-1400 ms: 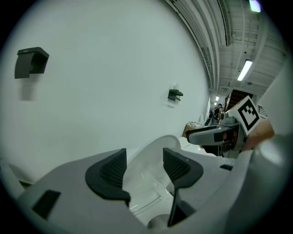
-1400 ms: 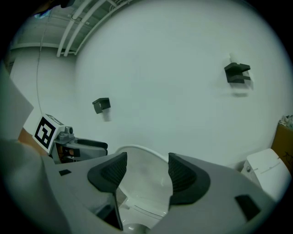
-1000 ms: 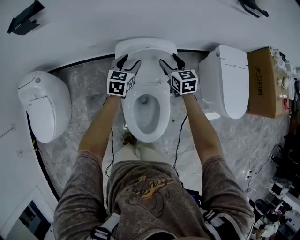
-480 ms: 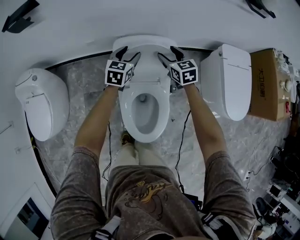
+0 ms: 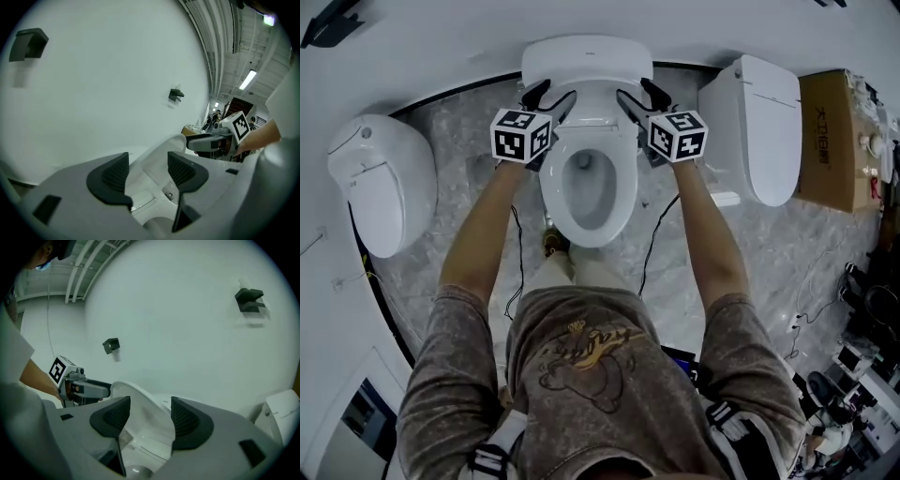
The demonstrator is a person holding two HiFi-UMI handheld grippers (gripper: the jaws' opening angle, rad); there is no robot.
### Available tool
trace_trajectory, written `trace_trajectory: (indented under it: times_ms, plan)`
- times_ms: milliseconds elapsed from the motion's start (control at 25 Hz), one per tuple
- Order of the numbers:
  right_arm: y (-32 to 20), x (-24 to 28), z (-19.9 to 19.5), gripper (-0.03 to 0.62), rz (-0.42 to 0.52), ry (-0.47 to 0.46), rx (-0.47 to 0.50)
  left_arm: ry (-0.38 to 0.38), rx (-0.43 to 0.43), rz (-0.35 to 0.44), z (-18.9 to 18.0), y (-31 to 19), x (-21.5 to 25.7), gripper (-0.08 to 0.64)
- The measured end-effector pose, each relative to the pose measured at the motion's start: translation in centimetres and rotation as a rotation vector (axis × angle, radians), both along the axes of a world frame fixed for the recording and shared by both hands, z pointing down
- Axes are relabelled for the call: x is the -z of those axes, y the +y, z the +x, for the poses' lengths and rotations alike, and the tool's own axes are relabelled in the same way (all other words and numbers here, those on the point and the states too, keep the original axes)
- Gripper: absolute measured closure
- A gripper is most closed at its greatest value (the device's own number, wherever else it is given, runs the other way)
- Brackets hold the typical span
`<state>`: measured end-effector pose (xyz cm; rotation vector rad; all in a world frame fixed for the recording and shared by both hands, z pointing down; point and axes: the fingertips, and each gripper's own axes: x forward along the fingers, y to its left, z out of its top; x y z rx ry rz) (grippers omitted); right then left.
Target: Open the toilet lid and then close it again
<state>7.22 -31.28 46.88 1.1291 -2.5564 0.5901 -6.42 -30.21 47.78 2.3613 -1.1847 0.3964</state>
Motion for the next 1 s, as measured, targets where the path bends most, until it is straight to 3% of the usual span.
trace_trajectory:
  times_ms: [320, 520, 760, 1000]
  plan:
    - [8.3, 0.4, 0.4, 0.316, -0.029, -0.049, -0.017, 0.084, -0.069, -0.046, 0.3, 8.1, 0.2, 0.308]
    - [12.8, 0.0, 1.0, 0.316, -0.044, -0.020, -0.050, 0.097, -0.111, -0.066, 1.1, 12.3, -0.3, 0.308]
    - [19.3, -1.5, 1.9, 0.316, -0.071, 0.020, -0.032, 0.052, -0.209, -0.098, 2.4, 18.6, -1.8, 0.304]
    - [25.7, -4.6, 2.7, 0.316, -0.077, 0.066, 0.056, -0.027, -0.280, -0.103, 3.5, 24.8, -4.7, 0.296]
